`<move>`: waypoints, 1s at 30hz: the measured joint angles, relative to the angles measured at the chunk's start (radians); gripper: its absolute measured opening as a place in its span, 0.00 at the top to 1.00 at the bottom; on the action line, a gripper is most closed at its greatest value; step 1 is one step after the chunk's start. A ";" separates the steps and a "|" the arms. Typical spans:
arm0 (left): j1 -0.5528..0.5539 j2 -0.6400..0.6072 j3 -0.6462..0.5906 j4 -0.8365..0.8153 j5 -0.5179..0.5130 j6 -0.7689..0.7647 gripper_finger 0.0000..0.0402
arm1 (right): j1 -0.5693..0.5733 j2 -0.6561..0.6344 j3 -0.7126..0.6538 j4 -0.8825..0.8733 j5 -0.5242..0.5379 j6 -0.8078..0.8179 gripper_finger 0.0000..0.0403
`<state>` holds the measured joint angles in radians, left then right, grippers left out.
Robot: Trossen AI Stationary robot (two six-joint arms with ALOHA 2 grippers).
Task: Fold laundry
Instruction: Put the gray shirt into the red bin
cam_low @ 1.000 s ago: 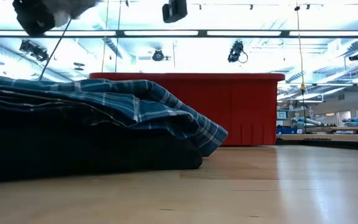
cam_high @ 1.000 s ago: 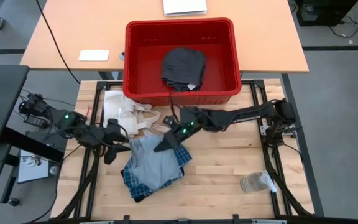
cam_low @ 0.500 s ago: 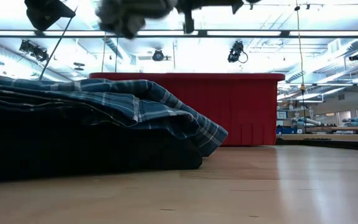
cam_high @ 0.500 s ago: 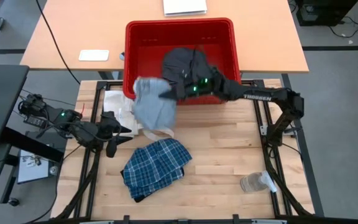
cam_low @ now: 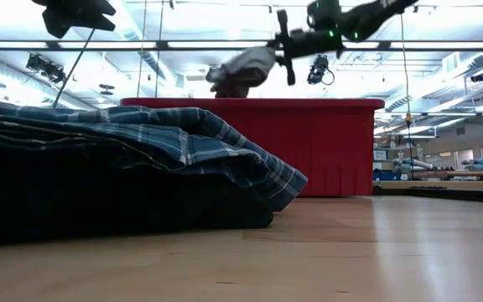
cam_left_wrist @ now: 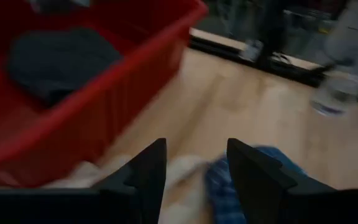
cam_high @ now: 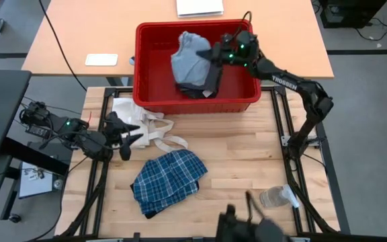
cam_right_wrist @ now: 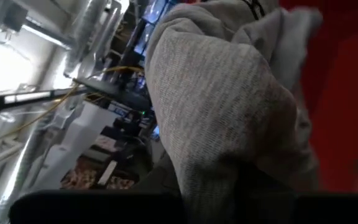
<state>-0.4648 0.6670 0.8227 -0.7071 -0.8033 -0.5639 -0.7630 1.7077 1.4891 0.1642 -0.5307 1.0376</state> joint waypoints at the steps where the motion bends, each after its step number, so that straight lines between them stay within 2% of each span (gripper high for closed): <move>1: 0.008 0.000 0.000 -0.001 -0.024 0.004 0.57 | -0.027 0.013 0.000 0.006 -0.023 -0.001 0.85; 6: 0.070 0.000 0.000 -0.006 -0.075 0.010 0.57 | -0.121 0.144 -0.001 0.076 -0.120 0.054 0.85; 11: 0.117 0.000 0.000 -0.005 -0.074 0.002 0.57 | -0.136 0.292 -0.002 0.196 -0.127 0.134 0.85; 15: 0.122 0.000 0.000 -0.003 -0.071 -0.031 0.57 | -0.141 0.387 -0.002 0.196 -0.118 0.123 0.82; 18: 0.122 0.000 0.000 -0.002 -0.064 -0.059 0.57 | -0.148 0.433 -0.002 0.204 -0.148 0.110 0.74; 22: 0.121 0.000 0.000 0.000 -0.036 -0.077 0.57 | -0.158 0.460 -0.001 0.218 -0.167 0.113 0.55; 26: 0.121 0.000 0.000 0.000 -0.013 -0.079 0.57 | -0.173 0.461 -0.001 0.226 -0.173 0.186 0.39; 30: 0.121 0.000 0.000 -0.001 -0.004 -0.079 0.57 | -0.187 0.454 -0.001 0.272 -0.228 0.296 0.30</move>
<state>-0.3435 0.6668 0.8227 -0.7080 -0.8074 -0.6434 -0.9497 2.1615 1.4883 0.4361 -0.7583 1.3341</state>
